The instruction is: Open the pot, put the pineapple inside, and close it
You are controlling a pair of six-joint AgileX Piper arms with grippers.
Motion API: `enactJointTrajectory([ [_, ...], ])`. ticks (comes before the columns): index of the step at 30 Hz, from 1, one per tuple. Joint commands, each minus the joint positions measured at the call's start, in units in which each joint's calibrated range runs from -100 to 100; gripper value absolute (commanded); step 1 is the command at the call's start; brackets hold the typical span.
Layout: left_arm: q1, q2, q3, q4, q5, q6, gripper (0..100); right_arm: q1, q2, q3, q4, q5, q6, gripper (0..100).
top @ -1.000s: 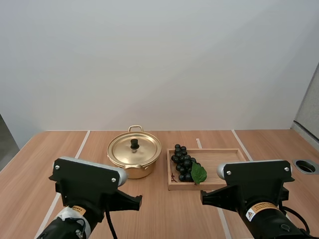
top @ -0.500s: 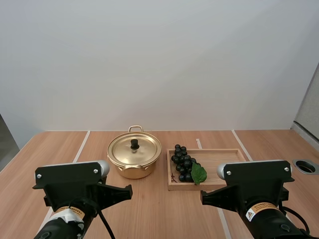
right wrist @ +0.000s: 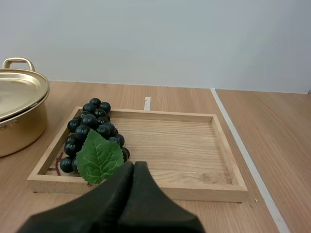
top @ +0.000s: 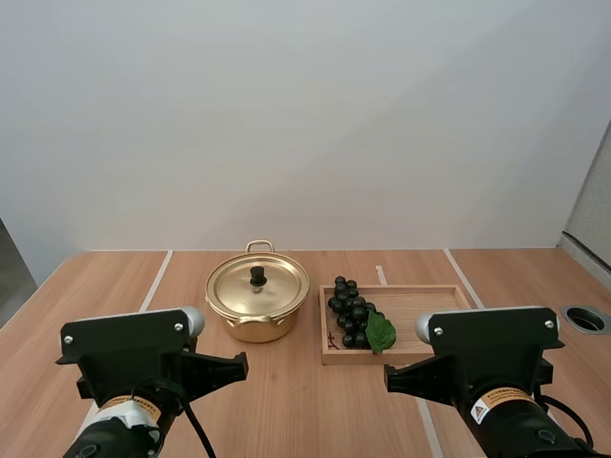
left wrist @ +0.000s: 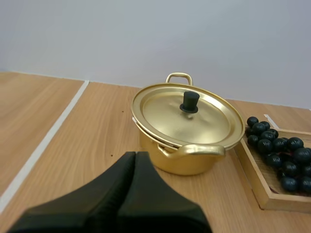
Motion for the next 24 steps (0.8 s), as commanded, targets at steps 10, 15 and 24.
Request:
enactJointTrajectory([
  [10, -0.13, -0.29, 0.09, 1.62, -2.67, -0.55, 0, -0.19, -0.35, 0.13, 0.02, -0.99, 0.0, 0],
  [15, -0.13, -0.29, 0.09, 1.62, -2.67, -0.55, 0, -0.19, -0.35, 0.13, 0.02, -0.99, 0.0, 0],
  [24, -0.13, -0.29, 0.09, 1.6, -2.3, -0.55, 0, -0.19, -0.35, 0.13, 0.02, -0.99, 0.0, 0],
])
